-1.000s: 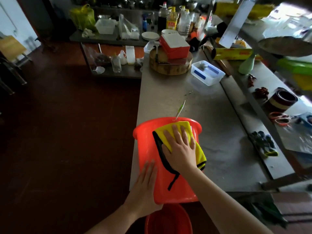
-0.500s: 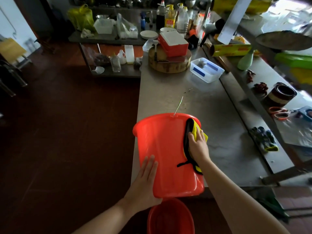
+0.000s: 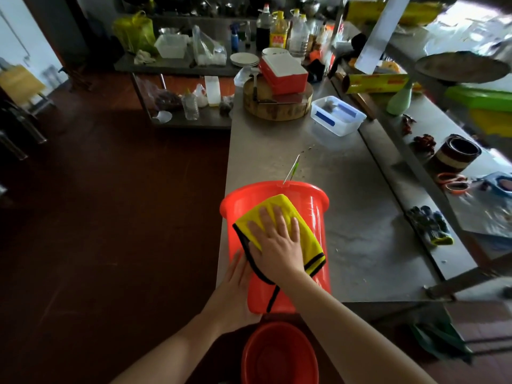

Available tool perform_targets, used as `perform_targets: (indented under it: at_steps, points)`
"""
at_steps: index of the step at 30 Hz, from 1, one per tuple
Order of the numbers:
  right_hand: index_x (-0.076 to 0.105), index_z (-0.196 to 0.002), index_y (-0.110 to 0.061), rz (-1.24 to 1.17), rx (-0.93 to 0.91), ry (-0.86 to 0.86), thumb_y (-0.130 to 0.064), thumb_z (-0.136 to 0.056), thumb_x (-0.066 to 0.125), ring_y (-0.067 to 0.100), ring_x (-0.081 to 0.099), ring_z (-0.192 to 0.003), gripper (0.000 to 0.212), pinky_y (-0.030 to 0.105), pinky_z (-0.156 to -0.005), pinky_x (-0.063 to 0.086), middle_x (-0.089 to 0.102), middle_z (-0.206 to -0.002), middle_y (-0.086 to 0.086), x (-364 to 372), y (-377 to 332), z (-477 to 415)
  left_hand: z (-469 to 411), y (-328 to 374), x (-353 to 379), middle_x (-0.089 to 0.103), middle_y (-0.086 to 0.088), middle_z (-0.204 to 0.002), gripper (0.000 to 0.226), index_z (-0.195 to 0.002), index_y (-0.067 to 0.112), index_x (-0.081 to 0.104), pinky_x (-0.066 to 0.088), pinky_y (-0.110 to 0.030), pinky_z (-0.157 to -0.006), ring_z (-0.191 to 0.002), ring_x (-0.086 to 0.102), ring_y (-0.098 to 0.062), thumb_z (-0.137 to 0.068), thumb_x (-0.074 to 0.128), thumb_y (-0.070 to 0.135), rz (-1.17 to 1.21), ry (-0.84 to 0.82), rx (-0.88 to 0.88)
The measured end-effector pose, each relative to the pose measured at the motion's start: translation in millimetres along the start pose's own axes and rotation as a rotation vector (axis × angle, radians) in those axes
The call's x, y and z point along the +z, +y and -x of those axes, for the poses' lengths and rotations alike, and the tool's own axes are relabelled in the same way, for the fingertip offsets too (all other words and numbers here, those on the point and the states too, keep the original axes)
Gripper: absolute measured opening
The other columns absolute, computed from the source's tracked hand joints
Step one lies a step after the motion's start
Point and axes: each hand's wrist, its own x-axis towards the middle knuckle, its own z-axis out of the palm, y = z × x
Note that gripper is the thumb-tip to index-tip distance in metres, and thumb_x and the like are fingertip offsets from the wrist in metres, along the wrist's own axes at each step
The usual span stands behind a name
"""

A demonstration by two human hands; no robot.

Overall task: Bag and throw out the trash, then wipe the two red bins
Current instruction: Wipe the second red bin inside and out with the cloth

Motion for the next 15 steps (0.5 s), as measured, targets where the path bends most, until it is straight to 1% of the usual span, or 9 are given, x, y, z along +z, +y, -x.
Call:
perform_targets:
  at_steps: [2, 5, 8, 11, 13, 15]
  points:
    - [0.027, -0.154, -0.047, -0.063, 0.092, 0.031, -0.065, -0.099, 0.025, 0.024, -0.017, -0.155, 0.059, 0.060, -0.122, -0.004, 0.001, -0.170, -0.009, -3.3, 13.6, 4.4, -0.3, -1.8, 0.4, 0.003, -0.014, -0.167, 0.126, -0.159, 0.009, 0.001, 0.017, -0.049, -0.124, -0.155, 0.000, -0.033, -0.066, 0.065, 0.064, 0.039, -0.015, -0.047]
    - [0.017, -0.156, -0.051, -0.186, 0.286, 0.047, -0.069, -0.097, 0.025, 0.023, -0.010, -0.157, 0.062, 0.055, -0.124, 0.000, -0.001, -0.170, -0.012, -6.2, 40.5, 13.8, -2.7, -0.5, -0.1, -0.009, -0.008, -0.168, 0.132, -0.160, 0.010, -0.004, 0.014, -0.046, -0.123, -0.155, -0.008, -0.028, -0.064, 0.067, 0.068, 0.032, -0.057, -0.063]
    - [0.010, -0.155, -0.054, -0.417, 0.489, 0.027, -0.066, -0.098, 0.031, 0.019, -0.004, -0.157, 0.062, 0.051, -0.125, 0.012, -0.002, -0.169, -0.015, -5.3, 67.7, 27.8, -3.8, 1.9, -1.2, -0.012, -0.005, -0.168, 0.135, -0.161, 0.013, -0.006, 0.015, -0.047, -0.121, -0.155, -0.009, -0.027, -0.063, 0.070, 0.068, 0.056, -0.079, -0.073]
    - [0.005, -0.155, -0.057, -0.640, 0.640, -0.010, -0.059, -0.101, 0.034, 0.016, -0.001, -0.157, 0.062, 0.047, -0.125, 0.015, -0.001, -0.170, -0.014, -2.7, 82.1, 45.3, -3.7, 5.2, -1.9, -0.014, -0.004, -0.168, 0.135, -0.160, 0.013, -0.008, 0.015, -0.048, -0.121, -0.155, -0.011, -0.027, -0.065, 0.069, 0.071, 0.055, -0.074, -0.073]
    - [0.001, -0.156, -0.055, -0.624, 0.669, -0.029, -0.059, -0.102, 0.032, 0.018, -0.001, -0.157, 0.063, 0.046, -0.125, 0.015, -0.001, -0.170, -0.011, -1.7, 78.1, 55.5, -5.5, 7.2, -2.8, -0.014, -0.006, -0.168, 0.134, -0.160, 0.012, -0.008, 0.014, -0.049, -0.121, -0.155, -0.010, -0.029, -0.066, 0.067, 0.072, 0.050, -0.069, -0.051]
    - [0.001, -0.157, -0.052, -0.497, 0.622, -0.008, -0.061, -0.101, 0.030, 0.022, -0.001, -0.157, 0.063, 0.047, -0.125, 0.014, -0.002, -0.171, -0.009, -1.0, 64.8, 64.9, -6.9, 8.0, -3.8, -0.010, -0.009, -0.168, 0.134, -0.160, 0.008, -0.004, 0.016, -0.051, -0.122, -0.155, -0.006, -0.031, -0.065, 0.068, 0.069, 0.028, -0.064, -0.031]
